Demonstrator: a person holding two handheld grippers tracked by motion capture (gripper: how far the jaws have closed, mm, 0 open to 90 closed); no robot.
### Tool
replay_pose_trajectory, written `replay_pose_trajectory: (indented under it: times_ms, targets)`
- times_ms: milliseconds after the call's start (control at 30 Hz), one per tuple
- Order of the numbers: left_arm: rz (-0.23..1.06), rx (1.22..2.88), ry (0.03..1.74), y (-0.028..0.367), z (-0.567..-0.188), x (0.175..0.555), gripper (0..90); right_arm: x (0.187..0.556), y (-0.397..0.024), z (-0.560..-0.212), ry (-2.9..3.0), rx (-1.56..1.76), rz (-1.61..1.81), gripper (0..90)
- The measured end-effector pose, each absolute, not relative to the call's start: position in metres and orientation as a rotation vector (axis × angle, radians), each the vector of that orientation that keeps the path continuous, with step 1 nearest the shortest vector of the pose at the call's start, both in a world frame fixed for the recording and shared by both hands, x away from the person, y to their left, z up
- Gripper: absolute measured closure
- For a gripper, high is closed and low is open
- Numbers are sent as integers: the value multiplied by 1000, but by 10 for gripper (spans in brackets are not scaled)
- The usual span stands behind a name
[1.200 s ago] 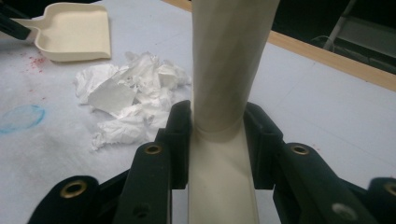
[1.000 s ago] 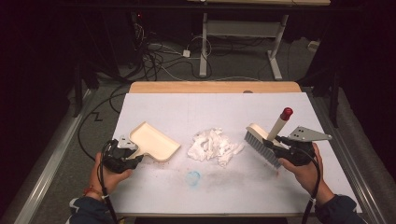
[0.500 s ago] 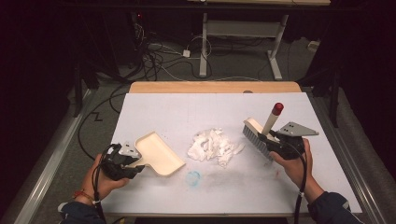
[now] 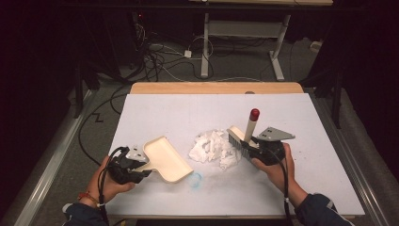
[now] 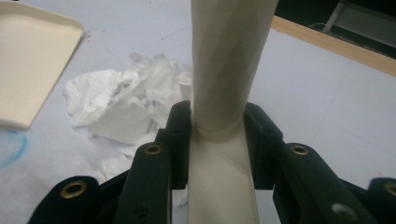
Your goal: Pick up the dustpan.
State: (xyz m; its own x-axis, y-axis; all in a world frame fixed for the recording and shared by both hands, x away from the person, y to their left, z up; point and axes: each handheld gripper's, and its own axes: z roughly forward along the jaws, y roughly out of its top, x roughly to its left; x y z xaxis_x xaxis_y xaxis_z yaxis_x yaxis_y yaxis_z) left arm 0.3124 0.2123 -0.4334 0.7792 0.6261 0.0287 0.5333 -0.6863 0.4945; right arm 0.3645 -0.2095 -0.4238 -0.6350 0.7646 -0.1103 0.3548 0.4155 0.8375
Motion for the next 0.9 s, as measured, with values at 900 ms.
replay_pose_trajectory:
  times_ms: [900]
  targets:
    - [249,2537,801,196,-432,310,629,358,-214,-396,2074,990,1302,678]
